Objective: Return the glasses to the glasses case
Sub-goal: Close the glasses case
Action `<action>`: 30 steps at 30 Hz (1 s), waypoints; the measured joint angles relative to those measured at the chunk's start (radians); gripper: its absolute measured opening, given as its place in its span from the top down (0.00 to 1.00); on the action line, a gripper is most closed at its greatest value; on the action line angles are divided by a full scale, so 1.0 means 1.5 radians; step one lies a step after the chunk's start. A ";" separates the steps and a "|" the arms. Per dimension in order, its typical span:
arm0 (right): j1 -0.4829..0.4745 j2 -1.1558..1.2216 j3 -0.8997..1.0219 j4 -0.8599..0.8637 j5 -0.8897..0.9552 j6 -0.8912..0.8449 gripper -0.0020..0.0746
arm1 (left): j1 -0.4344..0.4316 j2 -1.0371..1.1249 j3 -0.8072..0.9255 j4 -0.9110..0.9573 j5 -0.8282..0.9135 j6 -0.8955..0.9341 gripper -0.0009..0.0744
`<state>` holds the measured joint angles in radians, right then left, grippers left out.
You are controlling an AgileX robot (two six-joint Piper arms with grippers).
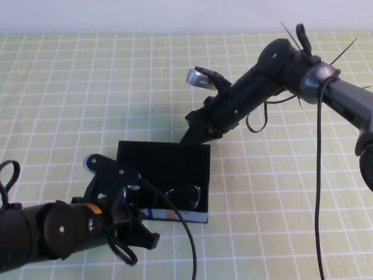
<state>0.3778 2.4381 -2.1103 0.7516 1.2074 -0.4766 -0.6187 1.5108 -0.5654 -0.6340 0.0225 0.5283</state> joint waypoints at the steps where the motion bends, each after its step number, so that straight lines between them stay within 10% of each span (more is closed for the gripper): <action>1: 0.003 0.000 0.000 0.000 0.000 0.000 0.99 | 0.000 0.000 0.000 0.000 0.000 0.000 0.99; 21: 0.079 -0.080 0.103 0.035 0.001 0.035 0.99 | 0.000 0.000 0.000 -0.002 -0.005 0.015 0.99; 30: 0.103 -0.080 0.112 0.027 0.001 0.035 0.99 | 0.000 -0.044 0.000 0.065 0.119 0.278 0.99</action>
<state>0.5320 2.3183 -1.9423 0.7920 1.2091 -0.4241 -0.6187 1.4453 -0.5654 -0.5365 0.2005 0.9452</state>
